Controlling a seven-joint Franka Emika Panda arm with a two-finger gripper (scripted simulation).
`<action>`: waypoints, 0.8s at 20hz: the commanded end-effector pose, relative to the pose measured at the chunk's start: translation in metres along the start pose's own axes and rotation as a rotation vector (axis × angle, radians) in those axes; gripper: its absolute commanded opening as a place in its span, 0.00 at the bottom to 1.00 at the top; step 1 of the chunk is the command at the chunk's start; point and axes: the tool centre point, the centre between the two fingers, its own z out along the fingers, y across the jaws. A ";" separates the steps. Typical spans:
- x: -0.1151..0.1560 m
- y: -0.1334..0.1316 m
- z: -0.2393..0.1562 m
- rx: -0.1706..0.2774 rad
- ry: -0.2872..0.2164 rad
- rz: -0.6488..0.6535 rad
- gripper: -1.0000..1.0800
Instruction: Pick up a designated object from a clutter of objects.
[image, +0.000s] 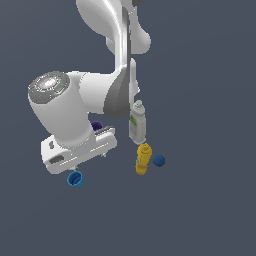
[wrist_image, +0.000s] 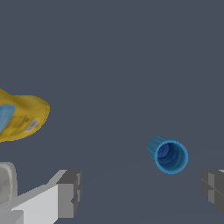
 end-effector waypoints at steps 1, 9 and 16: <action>-0.003 0.016 0.017 0.000 -0.004 -0.046 0.96; -0.018 0.058 0.067 0.003 -0.016 -0.173 0.96; -0.028 0.078 0.094 0.005 -0.023 -0.240 0.96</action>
